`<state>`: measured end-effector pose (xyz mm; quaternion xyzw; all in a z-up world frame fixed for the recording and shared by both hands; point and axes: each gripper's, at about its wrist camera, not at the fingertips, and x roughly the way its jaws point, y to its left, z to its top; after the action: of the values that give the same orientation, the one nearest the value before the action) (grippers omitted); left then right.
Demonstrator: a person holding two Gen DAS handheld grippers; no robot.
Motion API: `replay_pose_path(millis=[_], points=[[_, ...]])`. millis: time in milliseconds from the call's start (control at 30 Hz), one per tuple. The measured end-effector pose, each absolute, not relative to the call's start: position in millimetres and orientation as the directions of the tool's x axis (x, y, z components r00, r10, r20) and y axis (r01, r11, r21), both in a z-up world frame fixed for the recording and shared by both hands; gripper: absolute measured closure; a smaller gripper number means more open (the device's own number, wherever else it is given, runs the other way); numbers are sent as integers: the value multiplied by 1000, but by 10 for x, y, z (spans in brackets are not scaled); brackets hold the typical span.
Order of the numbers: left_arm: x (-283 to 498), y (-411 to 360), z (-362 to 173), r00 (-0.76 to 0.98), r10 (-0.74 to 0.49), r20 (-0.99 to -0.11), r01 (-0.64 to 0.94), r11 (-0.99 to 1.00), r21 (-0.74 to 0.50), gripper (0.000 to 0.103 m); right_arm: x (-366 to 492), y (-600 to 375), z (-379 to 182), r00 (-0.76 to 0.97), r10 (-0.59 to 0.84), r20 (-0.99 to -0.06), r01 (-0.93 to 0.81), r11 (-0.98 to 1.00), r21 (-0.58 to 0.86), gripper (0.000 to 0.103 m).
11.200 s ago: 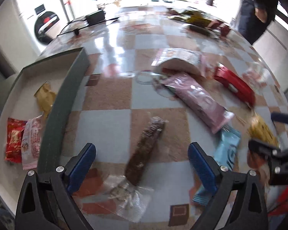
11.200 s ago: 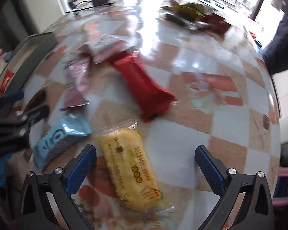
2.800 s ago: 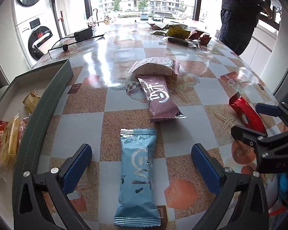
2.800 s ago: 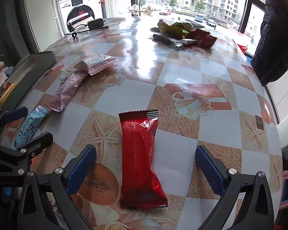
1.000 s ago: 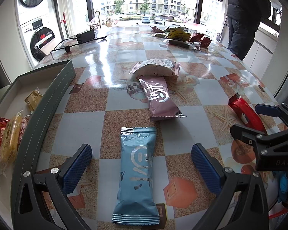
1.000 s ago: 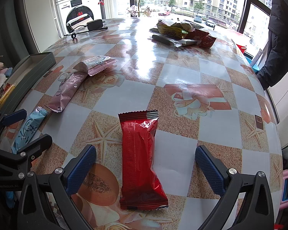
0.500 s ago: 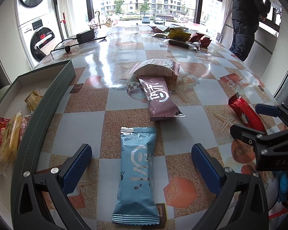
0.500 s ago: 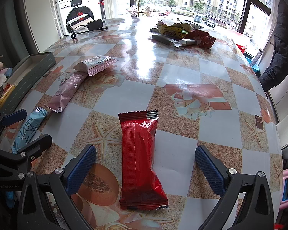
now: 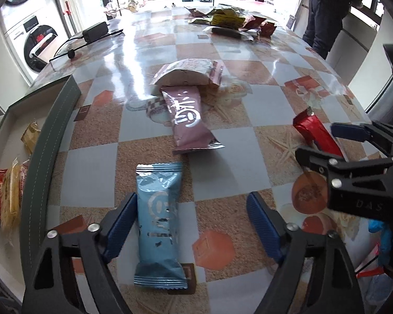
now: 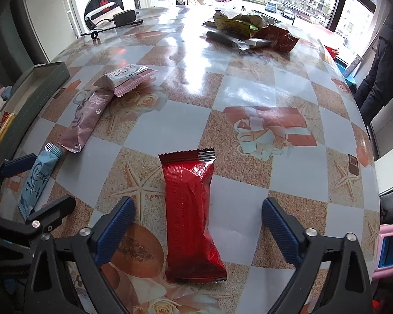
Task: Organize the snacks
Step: 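Grasp the blue bar with the left gripper while the right grasps the red bar, then carry the blue and red bars over the grey tray box with both grippers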
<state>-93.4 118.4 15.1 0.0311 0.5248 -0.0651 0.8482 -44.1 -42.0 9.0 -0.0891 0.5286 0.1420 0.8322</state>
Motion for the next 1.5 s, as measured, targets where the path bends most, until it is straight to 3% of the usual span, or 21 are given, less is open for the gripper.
replay_pose_path(millis=[33,67,100,167,267,800,967,1200,1233,1333,1367,1400,1467,1500], points=[[-935,1159,168,433,-85,-897,151,988,-20,31,-434,-419,123,392,144,-909,-335,942,5,43],[-936,1136,185,428,-89,-899,160,987,-22,44,-426,-423,149,380,147,-913,-337,941,11,65],[-938,1122,205,424,-99,-900,171,985,-27,62,-418,-429,160,368,156,-917,-341,940,23,78],[-941,1148,226,412,-132,-901,172,983,-65,77,-417,-471,176,347,189,-919,-337,939,66,78],[-965,1255,242,390,-220,-894,151,973,-174,78,-448,-559,221,322,269,-908,-316,934,165,78],[-1197,1861,944,569,-236,-788,98,971,-219,82,-432,74,674,305,425,-853,-412,866,284,78],[-1213,2346,1153,628,-203,-752,31,971,-237,82,-374,564,823,284,466,-838,-487,823,293,78],[-1167,2382,848,557,-200,-806,0,970,-242,80,-303,851,714,269,426,-864,-489,833,258,77],[-1156,2308,774,537,-206,-818,5,971,-241,78,-301,804,662,269,406,-874,-476,844,246,77],[-1110,2069,562,485,-217,-847,11,970,-243,51,-252,597,512,252,352,-901,-420,879,226,77],[-1093,2001,510,479,-212,-852,9,972,-237,39,-219,494,447,240,333,-912,-387,894,225,75],[-1060,1933,455,473,-203,-858,3,973,-229,31,-202,423,421,232,327,-916,-365,902,229,62],[-993,1845,377,456,-191,-869,-7,976,-219,28,-174,288,367,223,326,-919,-324,914,246,32],[-946,1799,329,442,-188,-877,-13,976,-216,28,-175,252,361,229,326,-917,-321,915,245,32]])
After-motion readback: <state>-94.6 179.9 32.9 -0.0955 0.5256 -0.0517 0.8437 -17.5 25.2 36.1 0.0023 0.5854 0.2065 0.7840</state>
